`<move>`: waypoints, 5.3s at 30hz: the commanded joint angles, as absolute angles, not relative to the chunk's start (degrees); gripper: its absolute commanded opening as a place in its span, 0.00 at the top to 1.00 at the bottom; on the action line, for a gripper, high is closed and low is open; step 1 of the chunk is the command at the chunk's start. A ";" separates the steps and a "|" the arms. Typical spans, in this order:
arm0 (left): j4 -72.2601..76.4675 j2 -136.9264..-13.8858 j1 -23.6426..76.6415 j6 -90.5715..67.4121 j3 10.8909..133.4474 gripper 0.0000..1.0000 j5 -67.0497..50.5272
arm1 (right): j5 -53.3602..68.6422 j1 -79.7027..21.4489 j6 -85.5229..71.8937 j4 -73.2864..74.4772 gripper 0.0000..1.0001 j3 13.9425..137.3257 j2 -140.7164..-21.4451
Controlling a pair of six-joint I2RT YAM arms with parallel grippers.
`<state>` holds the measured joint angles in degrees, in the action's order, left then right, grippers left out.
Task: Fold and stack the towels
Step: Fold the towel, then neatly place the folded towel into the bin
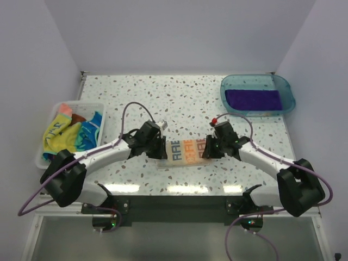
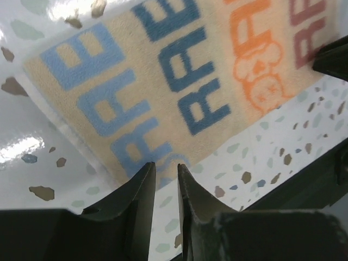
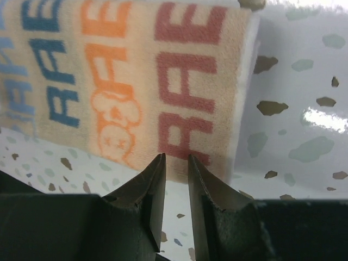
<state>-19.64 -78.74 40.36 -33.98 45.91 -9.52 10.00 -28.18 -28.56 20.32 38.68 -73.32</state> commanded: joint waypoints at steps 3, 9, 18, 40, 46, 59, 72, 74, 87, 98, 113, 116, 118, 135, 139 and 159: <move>-15.12 -81.74 40.87 -37.35 38.33 0.78 -4.67 | 11.69 -28.30 -32.43 12.92 0.74 31.48 -75.32; -15.03 -82.44 40.78 -40.08 33.93 0.83 -3.17 | 9.15 -28.39 -31.29 17.03 0.74 29.88 -71.11; -16.52 -81.12 40.78 -40.17 34.01 0.83 -1.59 | 14.30 -28.39 -27.60 18.73 0.73 35.86 -63.72; -18.02 -80.07 33.66 -38.76 31.64 0.88 0.26 | 12.85 -30.85 -25.23 17.04 0.75 35.58 -69.35; -18.28 -80.07 31.56 -37.97 31.73 0.88 0.35 | 8.17 -26.03 -23.12 17.59 0.76 40.96 -71.88; -22.75 -78.84 29.71 -35.60 36.47 0.69 3.77 | 7.49 -23.29 -24.44 9.74 0.80 40.34 -80.26; -35.95 -73.22 32.60 -28.31 52.64 0.15 14.05 | -0.89 -21.97 -20.82 29.35 0.60 43.69 -64.78; -36.21 -73.04 38.28 -27.78 53.52 0.15 16.51 | -0.18 -22.06 -21.53 29.97 0.55 42.63 -63.99; -35.16 -98.14 68.02 -18.66 73.54 0.23 27.15 | -1.24 -16.89 -26.10 33.40 0.05 39.82 -66.44; -30.85 -107.84 72.16 -5.63 76.12 0.38 21.54 | 5.18 -8.44 -24.79 33.31 0.05 37.18 -65.39; -30.76 -111.79 72.25 -1.93 71.64 0.36 20.47 | 7.47 -7.21 -25.14 33.14 0.05 37.18 -64.60; -30.32 -112.94 71.98 -2.28 70.58 0.43 22.05 | 8.09 -7.21 -25.14 32.87 0.05 37.18 -64.34; -29.71 -113.29 71.20 -2.81 70.05 0.58 21.71 | 8.70 -7.21 -24.96 32.78 0.06 37.09 -64.07; -17.75 -101.95 64.42 -9.32 63.37 1.00 11.69 | 31.20 -9.84 -48.59 1.17 0.02 23.39 -66.70; -17.49 -100.81 64.16 -10.02 63.28 1.00 11.69 | 29.10 -13.70 -56.50 -8.15 0.02 21.63 -71.53; -15.03 -94.75 62.75 -12.57 61.44 1.00 12.83 | 18.81 -28.39 -71.63 -22.50 0.06 24.60 -91.13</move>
